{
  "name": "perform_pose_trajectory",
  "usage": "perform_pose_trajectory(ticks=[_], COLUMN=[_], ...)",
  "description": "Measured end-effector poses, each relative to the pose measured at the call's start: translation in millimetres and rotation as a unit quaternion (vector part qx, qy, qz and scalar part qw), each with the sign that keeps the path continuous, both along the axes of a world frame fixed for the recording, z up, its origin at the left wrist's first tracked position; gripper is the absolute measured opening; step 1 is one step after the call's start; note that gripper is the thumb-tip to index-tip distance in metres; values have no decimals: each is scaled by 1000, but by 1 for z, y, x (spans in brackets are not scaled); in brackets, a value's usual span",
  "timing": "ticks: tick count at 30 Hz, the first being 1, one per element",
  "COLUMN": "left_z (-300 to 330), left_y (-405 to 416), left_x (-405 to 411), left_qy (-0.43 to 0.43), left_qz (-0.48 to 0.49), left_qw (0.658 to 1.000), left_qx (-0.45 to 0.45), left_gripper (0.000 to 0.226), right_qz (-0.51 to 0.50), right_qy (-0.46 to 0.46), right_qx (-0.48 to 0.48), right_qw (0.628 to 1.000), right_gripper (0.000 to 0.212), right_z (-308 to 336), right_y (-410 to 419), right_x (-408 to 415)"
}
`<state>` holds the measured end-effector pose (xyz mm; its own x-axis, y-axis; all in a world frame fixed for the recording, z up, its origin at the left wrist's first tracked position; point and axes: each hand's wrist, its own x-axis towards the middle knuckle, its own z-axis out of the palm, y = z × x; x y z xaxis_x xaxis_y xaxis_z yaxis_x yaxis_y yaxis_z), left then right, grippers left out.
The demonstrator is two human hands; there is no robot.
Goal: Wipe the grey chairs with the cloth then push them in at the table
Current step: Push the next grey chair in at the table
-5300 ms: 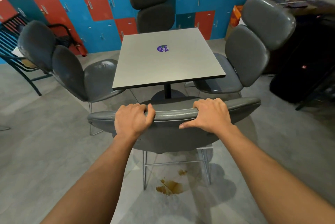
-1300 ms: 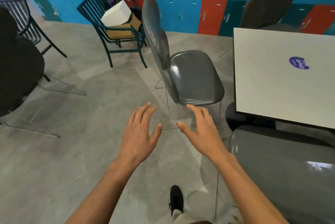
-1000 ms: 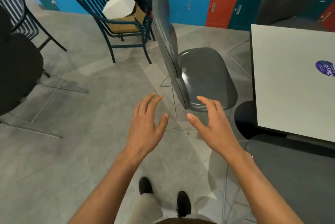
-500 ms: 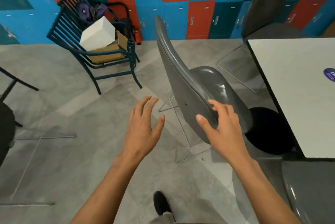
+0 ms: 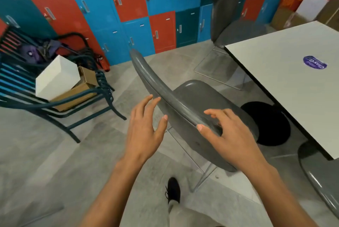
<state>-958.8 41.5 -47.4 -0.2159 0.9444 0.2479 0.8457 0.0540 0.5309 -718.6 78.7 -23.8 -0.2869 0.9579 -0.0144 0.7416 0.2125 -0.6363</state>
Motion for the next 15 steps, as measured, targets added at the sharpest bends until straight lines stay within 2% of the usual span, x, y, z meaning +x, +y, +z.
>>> perform_pose_trajectory(ticks=[4, 9, 15], left_z=[-3, 1, -5], left_y=[55, 117, 168], left_x=[-36, -72, -91], left_qy=[22, 44, 92], left_qz=[-45, -98, -171], left_qw=[999, 994, 981], left_qx=[-10, -3, -5], left_gripper=[54, 53, 54], right_qz=[-9, -32, -56], right_qy=[-42, -52, -93], right_qx=[-16, -46, -95], right_qw=[999, 997, 990], right_gripper=[60, 64, 74], right_z=[9, 18, 20], right_y=[27, 63, 81], right_x=[-32, -69, -92])
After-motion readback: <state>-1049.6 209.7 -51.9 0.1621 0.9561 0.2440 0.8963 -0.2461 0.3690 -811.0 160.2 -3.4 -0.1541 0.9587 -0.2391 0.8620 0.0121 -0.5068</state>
